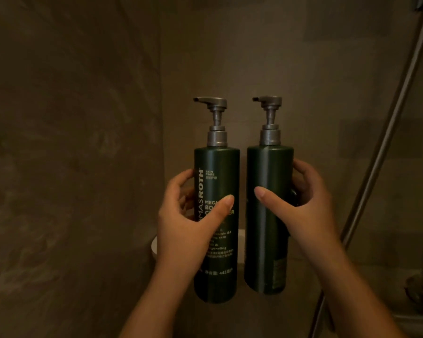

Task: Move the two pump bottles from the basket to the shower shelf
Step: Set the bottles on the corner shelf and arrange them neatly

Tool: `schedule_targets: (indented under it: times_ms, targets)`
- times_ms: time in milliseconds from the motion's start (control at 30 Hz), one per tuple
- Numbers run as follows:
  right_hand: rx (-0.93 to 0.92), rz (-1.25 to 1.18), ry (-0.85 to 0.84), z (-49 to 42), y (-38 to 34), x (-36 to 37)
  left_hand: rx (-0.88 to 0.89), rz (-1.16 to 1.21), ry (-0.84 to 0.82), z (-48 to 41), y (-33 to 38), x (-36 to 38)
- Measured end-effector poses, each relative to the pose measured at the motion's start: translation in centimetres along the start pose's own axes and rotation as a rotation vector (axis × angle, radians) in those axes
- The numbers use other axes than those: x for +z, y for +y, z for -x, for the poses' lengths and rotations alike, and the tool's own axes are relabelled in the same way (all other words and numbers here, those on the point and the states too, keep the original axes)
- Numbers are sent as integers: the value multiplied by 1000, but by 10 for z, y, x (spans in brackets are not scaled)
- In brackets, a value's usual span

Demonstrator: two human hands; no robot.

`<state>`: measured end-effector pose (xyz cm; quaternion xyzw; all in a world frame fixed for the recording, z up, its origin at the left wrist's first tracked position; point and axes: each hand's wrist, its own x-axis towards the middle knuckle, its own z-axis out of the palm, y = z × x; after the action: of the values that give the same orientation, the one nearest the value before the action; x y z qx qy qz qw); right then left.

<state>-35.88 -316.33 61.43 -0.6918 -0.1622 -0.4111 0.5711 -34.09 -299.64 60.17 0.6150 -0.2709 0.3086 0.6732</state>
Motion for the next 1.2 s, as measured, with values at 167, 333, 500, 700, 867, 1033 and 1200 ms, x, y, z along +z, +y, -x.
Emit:
schedule_targets:
  times_ms: [167,333,500,700,867,1033,1200]
  targets:
    - [-37,-29,0,-26,0,7,27,-23,8,-21,-4,2]
    - [-102,-36,-23,-43,4,14,71,-40,21,-34,-7,5]
    - [-82,-73,-21,-52,15,19,63,-43,55,-47,-15,8]
    - [-52,-85,1,-50,32,23,9,-83,74,-49,-39,8]
    - [-49,-57,6,-52,42,28,1,-92,102,-51,-50,6]
    - [-42,-79,-6,-53,51,36,0,-85,112,-53,-55,3]
    - [-38,-59,-19,-55,58,45,10,-74,113,-54,-59,1]
